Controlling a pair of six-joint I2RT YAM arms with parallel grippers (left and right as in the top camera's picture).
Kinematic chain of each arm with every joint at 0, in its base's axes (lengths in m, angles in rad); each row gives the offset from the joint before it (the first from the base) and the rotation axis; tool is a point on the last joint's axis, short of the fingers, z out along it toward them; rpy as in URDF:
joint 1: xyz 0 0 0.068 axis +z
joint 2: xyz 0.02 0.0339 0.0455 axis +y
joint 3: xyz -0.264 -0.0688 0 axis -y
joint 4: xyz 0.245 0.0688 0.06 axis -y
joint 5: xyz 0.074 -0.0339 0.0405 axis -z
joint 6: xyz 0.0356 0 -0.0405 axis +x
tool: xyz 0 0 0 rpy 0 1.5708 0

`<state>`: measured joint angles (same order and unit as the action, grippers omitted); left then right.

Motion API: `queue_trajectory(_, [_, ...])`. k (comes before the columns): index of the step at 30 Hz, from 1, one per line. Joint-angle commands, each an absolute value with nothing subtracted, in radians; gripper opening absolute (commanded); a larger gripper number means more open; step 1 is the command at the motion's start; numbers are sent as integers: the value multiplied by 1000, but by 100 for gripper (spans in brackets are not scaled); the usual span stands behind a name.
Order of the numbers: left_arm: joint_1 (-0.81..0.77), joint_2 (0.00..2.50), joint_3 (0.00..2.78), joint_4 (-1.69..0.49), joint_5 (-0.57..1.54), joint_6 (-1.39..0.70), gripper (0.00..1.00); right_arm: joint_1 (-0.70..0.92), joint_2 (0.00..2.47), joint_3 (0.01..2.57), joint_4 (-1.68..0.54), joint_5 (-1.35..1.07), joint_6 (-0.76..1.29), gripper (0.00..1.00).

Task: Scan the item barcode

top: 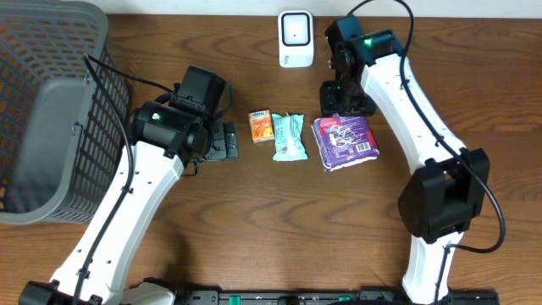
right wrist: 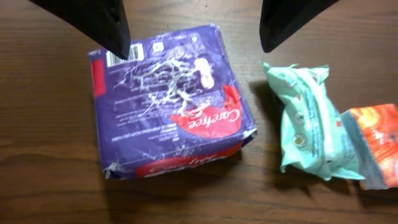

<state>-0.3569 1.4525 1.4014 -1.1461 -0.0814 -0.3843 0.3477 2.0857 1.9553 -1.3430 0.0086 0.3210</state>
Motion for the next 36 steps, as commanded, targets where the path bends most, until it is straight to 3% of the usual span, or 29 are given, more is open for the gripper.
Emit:
queue_trajectory(1, [-355, 1453, 1406, -1150, -87, -371, 98, 402, 2074, 1946, -1343, 50, 317, 66])
queue_trajectory(6, [-355, 1453, 1406, -1150, -87, -371, 98, 479, 2075, 1857, -1263, 233, 387, 69])
queue_trajectory(16, [-355, 1453, 1406, -1150, -87, -371, 98, 522, 2075, 1588, -994, 350, 440, 70])
queue_trajectory(20, [-355, 1453, 1406, -1150, -87, -371, 98, 523, 2076, 1501, -930, 382, 426, 65])
queue_trajectory(28, [-355, 1453, 1406, -1150, -87, -371, 98, 523, 2076, 1440, -893, 400, 426, 34])
queue_trajectory(31, [-355, 1453, 1406, -1150, -87, -371, 98, 522, 2076, 1452, -899, 398, 426, 6])
queue_trajectory(32, [-355, 1453, 1406, -1150, -87, -371, 98, 521, 2076, 1468, -909, 387, 426, 1])
queue_trajectory(36, [-355, 1453, 1406, -1150, -87, -371, 98, 493, 2074, 1629, -1004, 282, 421, 1])
